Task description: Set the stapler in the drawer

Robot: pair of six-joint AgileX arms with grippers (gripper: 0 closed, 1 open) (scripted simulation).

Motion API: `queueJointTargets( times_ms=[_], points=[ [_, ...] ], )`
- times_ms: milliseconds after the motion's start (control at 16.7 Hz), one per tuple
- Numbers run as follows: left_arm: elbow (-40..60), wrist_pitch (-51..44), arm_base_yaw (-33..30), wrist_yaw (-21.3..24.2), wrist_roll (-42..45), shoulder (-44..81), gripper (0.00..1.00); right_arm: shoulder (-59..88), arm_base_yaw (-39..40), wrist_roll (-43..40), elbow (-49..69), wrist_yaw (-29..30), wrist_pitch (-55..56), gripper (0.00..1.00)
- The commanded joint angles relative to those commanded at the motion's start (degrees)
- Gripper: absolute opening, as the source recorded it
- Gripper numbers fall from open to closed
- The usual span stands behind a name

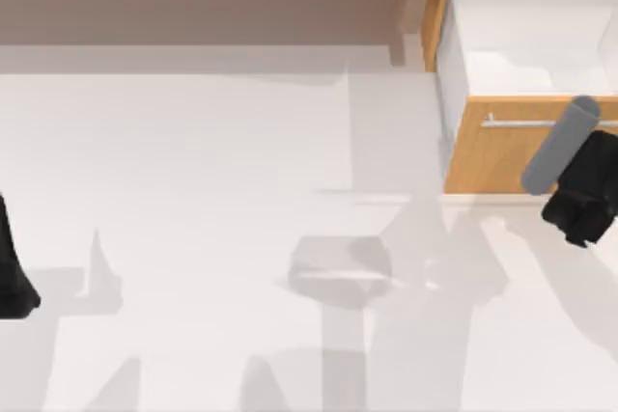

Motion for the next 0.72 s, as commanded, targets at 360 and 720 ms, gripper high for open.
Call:
queueJointTargets(
  times_ms=[360, 720],
  points=[
    [0.00, 0.00, 0.00, 0.00, 0.00, 0.00, 1.00, -13.24, -8.13, 18.71, 10.63, -5.43, -42.77, 1.00],
    [0.00, 0.00, 0.00, 0.00, 0.00, 0.00, 1.00, -16.20, -19.16, 34.39, 16.91, -12.32, -80.22, 1.00]
  ],
)
